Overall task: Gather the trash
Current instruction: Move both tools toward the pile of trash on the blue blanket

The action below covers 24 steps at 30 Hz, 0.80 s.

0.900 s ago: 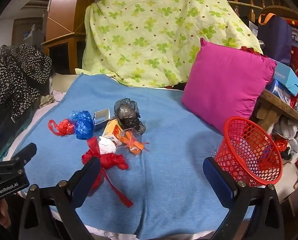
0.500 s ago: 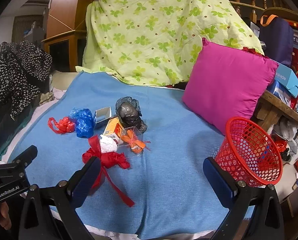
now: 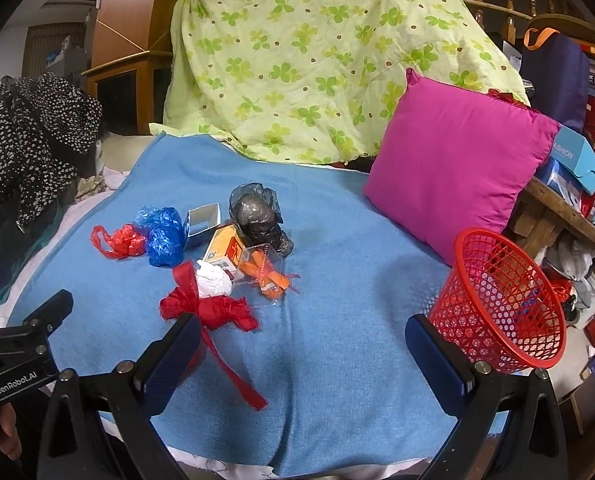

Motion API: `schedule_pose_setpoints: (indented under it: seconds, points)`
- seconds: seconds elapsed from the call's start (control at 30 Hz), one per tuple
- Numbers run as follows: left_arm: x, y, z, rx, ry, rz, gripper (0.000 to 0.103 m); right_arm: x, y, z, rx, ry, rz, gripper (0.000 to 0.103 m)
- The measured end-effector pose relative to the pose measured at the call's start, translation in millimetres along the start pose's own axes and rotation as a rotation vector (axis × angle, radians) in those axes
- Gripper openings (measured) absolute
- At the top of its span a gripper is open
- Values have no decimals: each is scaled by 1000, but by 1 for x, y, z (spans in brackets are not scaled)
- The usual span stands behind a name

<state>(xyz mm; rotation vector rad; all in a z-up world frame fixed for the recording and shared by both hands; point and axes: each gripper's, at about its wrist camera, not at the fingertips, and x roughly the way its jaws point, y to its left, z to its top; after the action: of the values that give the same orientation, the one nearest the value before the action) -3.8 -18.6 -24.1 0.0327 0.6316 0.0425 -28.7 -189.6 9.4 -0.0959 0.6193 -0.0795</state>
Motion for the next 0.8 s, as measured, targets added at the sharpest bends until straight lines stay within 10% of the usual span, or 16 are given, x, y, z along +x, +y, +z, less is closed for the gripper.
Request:
schedule_pose_setpoints:
  seconds: [0.53, 0.8]
  points:
    - [14, 12, -5, -20, 18, 13, 103, 14, 6, -2, 0, 14, 6, 103]
    - [35, 19, -15, -20, 49, -3, 103, 38, -14, -6, 84, 45, 146, 103]
